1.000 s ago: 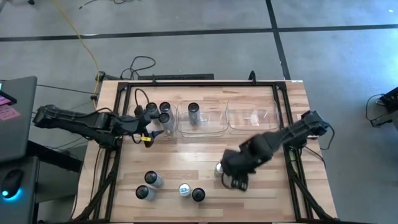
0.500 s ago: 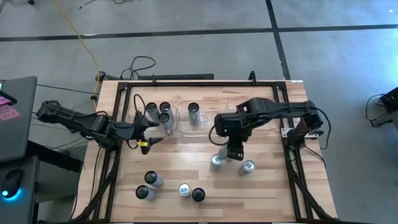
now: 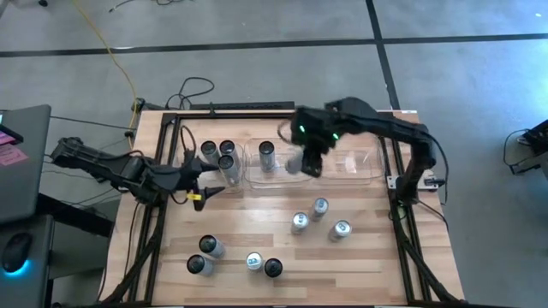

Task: Sort soda cans
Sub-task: Put the blue soda can into the center transparent bin

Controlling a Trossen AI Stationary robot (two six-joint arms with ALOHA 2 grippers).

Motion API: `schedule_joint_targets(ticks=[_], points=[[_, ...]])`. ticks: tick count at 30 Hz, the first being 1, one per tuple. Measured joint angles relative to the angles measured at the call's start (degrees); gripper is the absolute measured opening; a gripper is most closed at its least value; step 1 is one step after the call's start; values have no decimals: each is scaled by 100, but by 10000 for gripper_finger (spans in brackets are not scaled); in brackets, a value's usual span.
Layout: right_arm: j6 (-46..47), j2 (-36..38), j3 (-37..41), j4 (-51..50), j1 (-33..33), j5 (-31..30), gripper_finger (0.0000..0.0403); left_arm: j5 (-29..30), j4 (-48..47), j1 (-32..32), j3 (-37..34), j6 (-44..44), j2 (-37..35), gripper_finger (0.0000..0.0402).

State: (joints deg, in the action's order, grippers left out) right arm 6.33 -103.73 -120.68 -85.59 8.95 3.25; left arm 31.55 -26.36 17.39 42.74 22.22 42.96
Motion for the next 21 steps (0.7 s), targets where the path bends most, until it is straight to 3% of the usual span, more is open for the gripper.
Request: schedule_joint_targets(ticks=[8,15,21], points=[[-941,-952,5,23,816,11,252,0,-333,0,76,53,0,343],[-1713,-1719,11,176,880,57,252,135,-988,0,69,650,17,343],[-2061,-1949,11,232,885,152,252,221,-1026,4,-48,955,33,343]])
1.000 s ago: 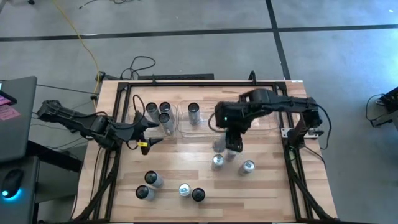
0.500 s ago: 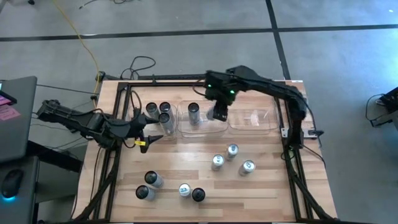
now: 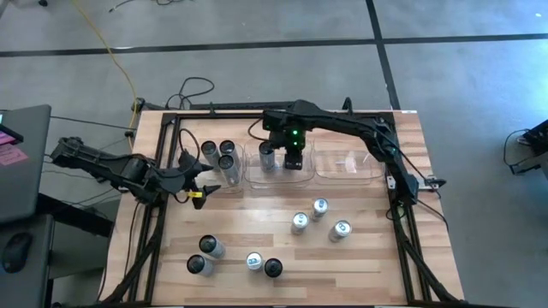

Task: Sort soda cans
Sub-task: Put the blue soda can into the center transparent bin

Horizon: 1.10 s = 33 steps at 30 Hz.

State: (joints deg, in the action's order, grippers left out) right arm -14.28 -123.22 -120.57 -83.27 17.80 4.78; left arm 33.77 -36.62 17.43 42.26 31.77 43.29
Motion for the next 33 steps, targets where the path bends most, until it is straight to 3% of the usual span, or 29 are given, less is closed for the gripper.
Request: schedule_joint_targets(ticks=[4,17,33], points=[[-134,33,-2,261,-1,-2,261,12,-7,39,-44,178,27,343],[-512,121,-11,623,0,-13,347,111,5,352,-44,341,251,343],[237,208,-282,340,-3,-212,353,334,-266,710,-48,264,246,343]])
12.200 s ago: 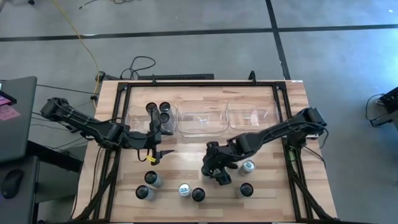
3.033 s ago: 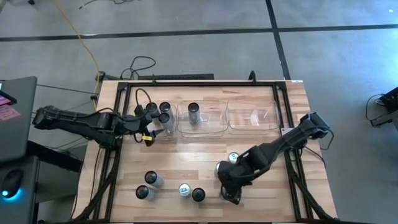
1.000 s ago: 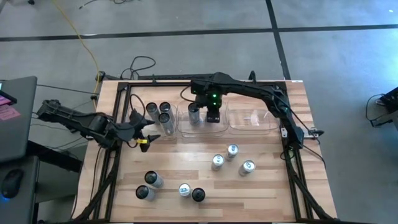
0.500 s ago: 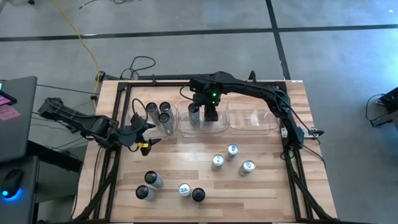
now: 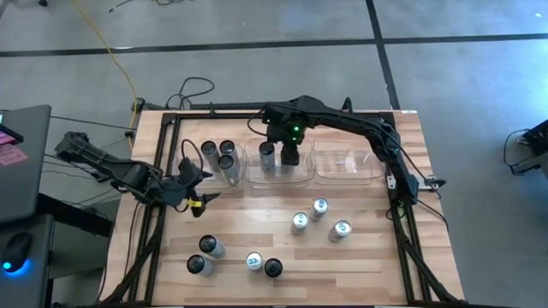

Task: Sort soda cans
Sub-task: Put the blue soda can into the center transparent bin

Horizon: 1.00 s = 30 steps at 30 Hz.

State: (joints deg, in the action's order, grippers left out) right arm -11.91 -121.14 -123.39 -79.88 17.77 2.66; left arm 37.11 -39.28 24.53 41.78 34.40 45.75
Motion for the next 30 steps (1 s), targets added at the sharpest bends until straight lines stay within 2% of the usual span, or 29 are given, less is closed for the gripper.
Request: schedule_joint_targets(ticks=[4,8,15,17,19,20,27,30], points=[[419,405,-7,-74,-91,-4,353,-388,-617,170,91,321,-58,343],[610,936,-9,144,-333,-166,353,-516,-1093,417,288,660,-137,343],[1127,1779,4,219,-983,-937,353,-551,-702,1107,559,726,-136,343],[1296,2043,182,287,-1219,-1092,353,-882,-399,1333,576,465,-92,343],[1494,2337,550,435,-1471,-1229,353,-1495,-57,1553,586,144,-19,343],[1613,2492,800,596,-1608,-1305,353,-1619,28,1659,586,33,24,343],[2222,3568,3253,2403,-2730,-1973,353,-1133,155,1972,586,70,456,343],[2220,3945,4342,3750,-3139,-2279,353,-1138,377,1972,586,50,692,343]])
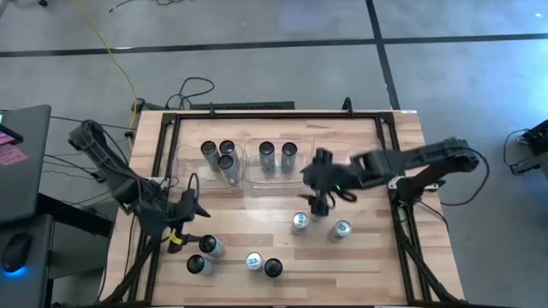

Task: Sort soda cans
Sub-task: Put the blue soda can into the center transparent bin

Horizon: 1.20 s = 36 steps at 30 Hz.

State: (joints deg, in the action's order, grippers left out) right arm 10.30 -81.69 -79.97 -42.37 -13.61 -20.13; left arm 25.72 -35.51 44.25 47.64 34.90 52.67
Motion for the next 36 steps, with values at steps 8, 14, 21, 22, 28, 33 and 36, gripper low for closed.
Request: schedule_joint_targets(ticks=[8,14,21,22,28,33,36], points=[[-169,379,1767,3054,-571,-574,353,-195,343,-56,0,-214,462,344],[-17,382,1907,3288,-852,-995,353,-331,372,-316,246,1326,470,344],[40,376,1904,3292,-881,-1299,353,-721,-402,-575,845,2511,802,344],[40,376,1904,3273,-900,-1301,353,-795,-567,-617,958,2568,891,344],[304,376,1904,2898,-983,-1301,353,-1071,-1245,-959,1570,2838,1515,344],[511,373,1904,2639,-1002,-1301,353,-1572,-1286,-975,1726,3430,1986,343],[517,373,1904,2598,-1002,-1301,353,-2020,-1486,-975,1811,4003,2226,343]])
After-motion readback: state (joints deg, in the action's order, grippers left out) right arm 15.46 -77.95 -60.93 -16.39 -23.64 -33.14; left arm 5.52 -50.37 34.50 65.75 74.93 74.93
